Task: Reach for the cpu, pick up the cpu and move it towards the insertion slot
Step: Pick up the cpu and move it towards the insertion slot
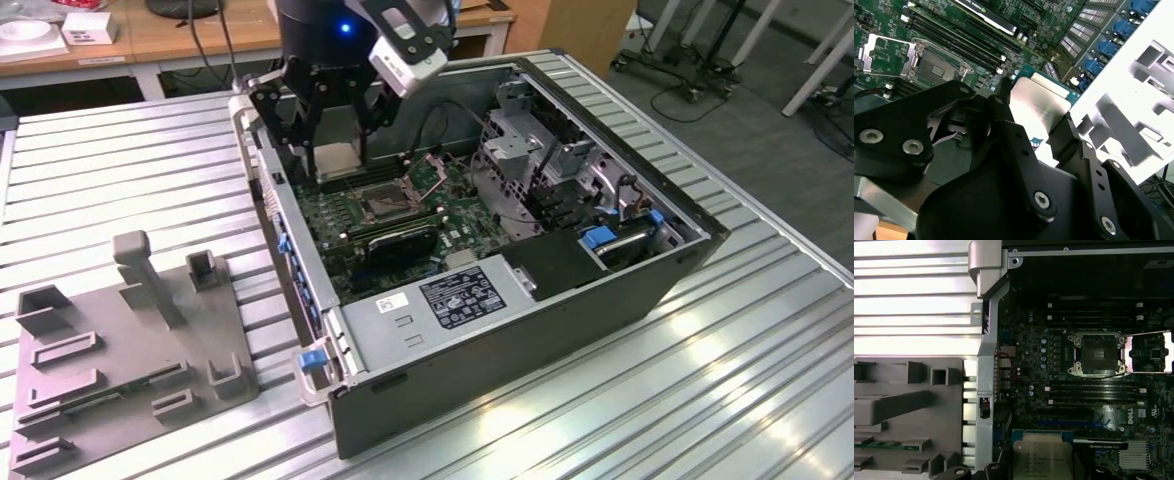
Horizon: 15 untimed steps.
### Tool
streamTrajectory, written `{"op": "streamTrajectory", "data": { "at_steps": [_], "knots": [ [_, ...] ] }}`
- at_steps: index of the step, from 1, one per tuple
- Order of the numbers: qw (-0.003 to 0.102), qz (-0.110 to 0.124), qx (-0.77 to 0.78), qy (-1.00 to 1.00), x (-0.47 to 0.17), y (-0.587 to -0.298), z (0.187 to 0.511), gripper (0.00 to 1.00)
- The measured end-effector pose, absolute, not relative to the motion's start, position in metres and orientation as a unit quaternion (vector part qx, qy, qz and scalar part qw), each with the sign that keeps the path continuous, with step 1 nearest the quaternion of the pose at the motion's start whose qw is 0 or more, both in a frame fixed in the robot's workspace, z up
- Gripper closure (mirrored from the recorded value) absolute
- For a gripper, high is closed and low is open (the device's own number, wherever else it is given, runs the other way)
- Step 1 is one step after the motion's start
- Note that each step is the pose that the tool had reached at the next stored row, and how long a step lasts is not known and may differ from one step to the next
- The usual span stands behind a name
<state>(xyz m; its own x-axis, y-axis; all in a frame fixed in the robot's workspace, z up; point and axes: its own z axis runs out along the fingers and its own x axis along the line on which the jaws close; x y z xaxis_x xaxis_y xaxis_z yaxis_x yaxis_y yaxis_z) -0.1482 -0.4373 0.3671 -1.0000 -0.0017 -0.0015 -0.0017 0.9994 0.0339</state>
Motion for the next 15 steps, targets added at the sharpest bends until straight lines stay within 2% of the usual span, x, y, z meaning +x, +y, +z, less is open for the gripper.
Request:
{"op": "streamTrajectory", "data": {
  "at_steps": [15],
  "knots": [
    [0.001,0.017,-0.001,1.0,-0.138,-0.4365,0.3666,0.45]
  ]
}}
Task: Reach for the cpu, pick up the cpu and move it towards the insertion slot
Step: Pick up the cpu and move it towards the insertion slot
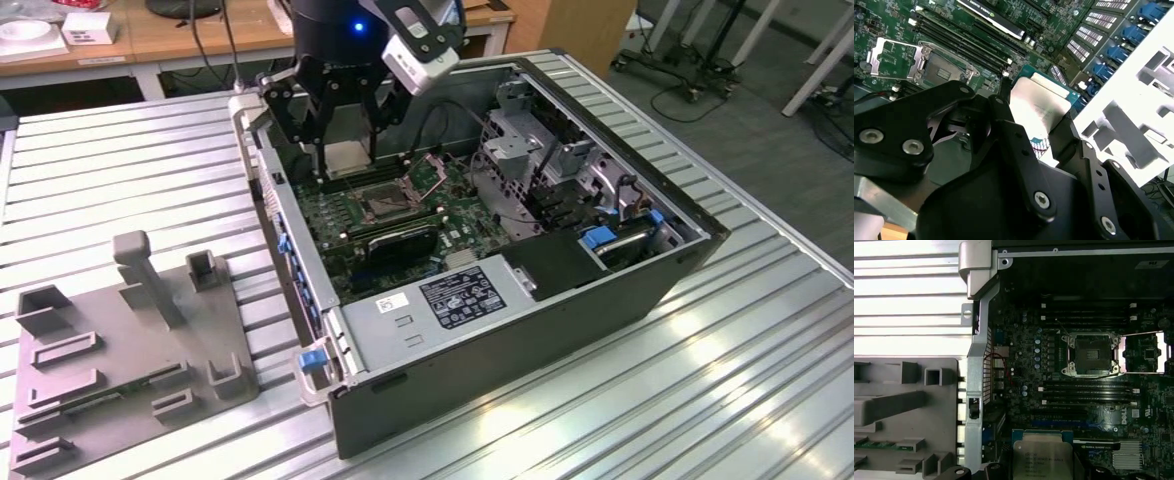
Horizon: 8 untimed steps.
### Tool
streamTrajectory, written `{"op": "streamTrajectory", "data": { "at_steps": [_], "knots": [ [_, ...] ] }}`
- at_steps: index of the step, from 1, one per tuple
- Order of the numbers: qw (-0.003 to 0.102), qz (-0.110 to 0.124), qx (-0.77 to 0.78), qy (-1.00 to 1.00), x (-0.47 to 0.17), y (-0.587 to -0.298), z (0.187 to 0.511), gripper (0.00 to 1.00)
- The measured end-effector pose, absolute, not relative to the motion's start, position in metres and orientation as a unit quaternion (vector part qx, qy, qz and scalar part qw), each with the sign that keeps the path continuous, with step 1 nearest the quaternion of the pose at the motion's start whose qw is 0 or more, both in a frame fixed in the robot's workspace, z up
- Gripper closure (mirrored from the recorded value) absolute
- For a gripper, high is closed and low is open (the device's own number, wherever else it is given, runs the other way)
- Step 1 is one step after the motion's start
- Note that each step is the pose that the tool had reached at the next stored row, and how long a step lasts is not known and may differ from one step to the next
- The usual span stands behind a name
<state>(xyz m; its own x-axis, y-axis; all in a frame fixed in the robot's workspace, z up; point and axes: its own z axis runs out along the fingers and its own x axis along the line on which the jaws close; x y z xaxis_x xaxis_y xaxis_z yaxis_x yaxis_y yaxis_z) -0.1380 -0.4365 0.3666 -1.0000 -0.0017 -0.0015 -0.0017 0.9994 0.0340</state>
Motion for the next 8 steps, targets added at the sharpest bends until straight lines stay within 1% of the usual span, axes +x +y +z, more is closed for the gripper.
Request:
{"op": "streamTrajectory", "data": {
  "at_steps": [8],
  "knots": [
    [0.001,0.017,-0.001,1.0,-0.1335,-0.4334,0.366,0.45]
  ]
}}
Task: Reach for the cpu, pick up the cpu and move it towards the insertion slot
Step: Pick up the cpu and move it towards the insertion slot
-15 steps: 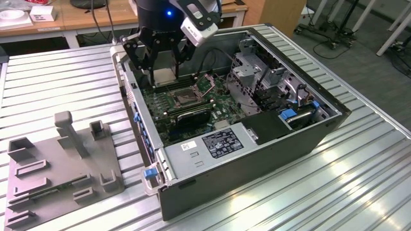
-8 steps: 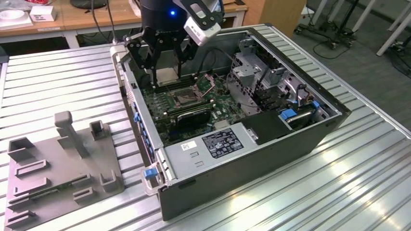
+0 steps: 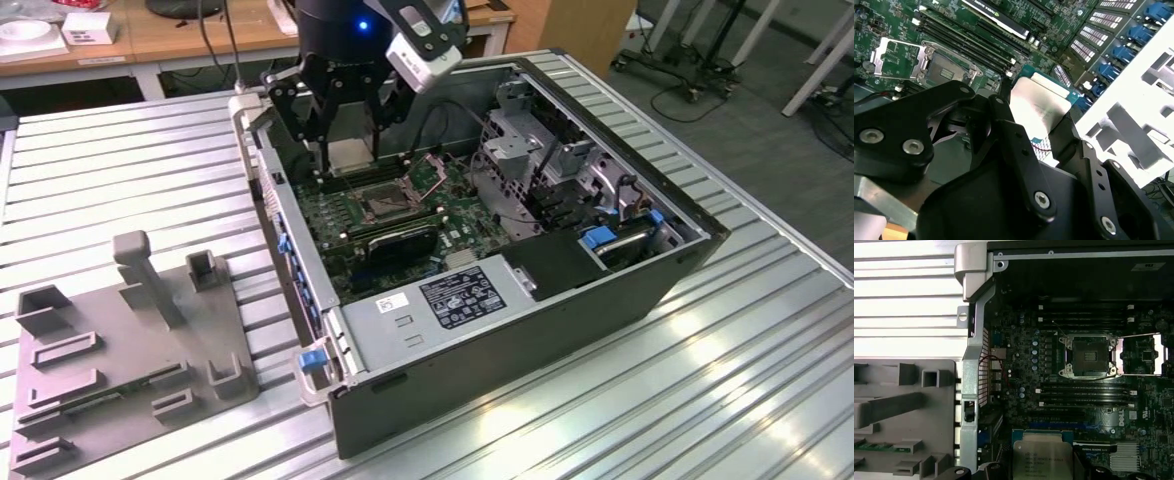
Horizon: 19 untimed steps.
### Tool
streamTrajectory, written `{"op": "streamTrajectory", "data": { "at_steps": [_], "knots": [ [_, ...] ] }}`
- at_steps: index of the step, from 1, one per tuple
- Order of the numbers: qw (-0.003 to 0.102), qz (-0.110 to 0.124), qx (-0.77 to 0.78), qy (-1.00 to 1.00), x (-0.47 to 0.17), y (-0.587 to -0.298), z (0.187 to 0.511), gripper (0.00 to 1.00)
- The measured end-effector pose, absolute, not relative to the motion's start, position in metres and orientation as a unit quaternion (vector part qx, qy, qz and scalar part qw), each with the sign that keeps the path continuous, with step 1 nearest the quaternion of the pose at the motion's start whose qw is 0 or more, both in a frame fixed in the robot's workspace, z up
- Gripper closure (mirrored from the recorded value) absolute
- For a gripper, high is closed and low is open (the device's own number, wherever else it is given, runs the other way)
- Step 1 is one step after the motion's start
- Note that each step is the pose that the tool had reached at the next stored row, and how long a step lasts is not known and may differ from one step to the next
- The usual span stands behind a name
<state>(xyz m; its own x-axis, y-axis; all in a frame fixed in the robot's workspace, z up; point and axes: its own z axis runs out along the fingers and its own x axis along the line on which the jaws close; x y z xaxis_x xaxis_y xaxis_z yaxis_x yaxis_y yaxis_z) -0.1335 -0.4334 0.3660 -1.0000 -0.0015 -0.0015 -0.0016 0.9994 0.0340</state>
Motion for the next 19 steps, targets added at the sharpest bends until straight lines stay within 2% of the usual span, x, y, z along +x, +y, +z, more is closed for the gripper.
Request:
{"op": "streamTrajectory", "data": {
  "at_steps": [19],
  "knots": [
    [0.001,0.017,0.002,1.0,-0.12,-0.429,0.365,0.45]
  ]
}}
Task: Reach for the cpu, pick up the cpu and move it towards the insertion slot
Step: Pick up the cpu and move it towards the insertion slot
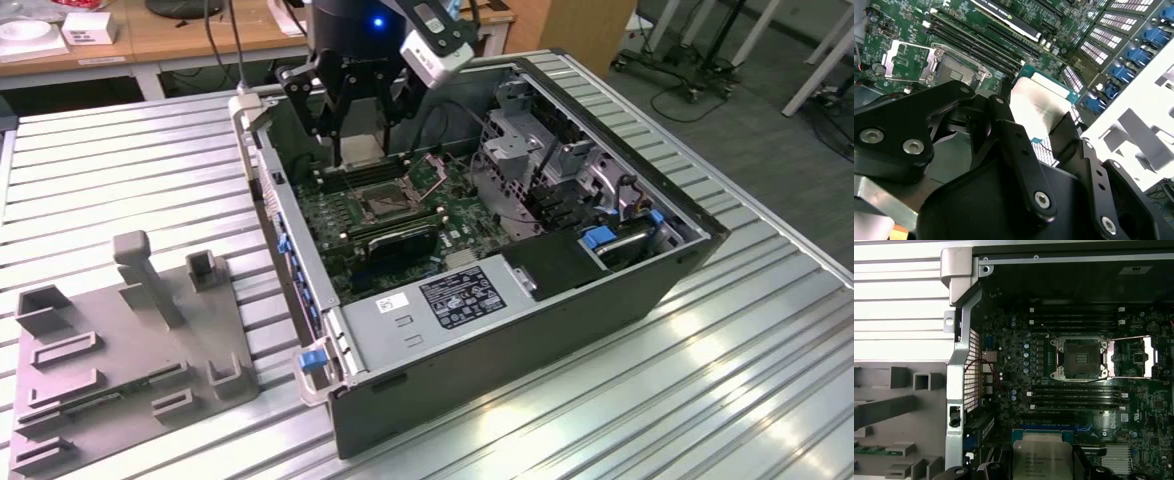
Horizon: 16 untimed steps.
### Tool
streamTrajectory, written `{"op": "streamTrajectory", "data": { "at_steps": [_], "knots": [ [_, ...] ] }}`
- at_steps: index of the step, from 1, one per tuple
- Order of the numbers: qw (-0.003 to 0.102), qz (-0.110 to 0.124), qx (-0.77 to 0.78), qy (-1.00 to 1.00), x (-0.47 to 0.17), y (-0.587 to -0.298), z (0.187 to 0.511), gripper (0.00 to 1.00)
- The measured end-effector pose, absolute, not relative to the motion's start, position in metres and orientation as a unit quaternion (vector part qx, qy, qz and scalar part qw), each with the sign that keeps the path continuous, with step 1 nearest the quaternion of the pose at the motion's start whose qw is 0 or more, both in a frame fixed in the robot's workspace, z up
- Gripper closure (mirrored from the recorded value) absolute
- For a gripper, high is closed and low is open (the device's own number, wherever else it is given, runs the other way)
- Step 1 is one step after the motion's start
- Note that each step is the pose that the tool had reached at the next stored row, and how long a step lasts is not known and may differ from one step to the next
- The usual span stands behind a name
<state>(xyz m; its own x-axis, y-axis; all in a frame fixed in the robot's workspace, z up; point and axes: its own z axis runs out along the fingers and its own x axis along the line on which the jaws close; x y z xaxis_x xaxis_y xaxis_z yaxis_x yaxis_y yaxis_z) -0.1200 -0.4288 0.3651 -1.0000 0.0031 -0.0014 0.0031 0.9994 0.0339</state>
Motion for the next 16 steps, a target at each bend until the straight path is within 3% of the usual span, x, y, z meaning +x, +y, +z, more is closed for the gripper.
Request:
{"op": "streamTrajectory", "data": {
  "at_steps": [16],
  "knots": [
    [0.001,0.017,0.003,1.0,-0.109,-0.427,0.364,0.45]
  ]
}}
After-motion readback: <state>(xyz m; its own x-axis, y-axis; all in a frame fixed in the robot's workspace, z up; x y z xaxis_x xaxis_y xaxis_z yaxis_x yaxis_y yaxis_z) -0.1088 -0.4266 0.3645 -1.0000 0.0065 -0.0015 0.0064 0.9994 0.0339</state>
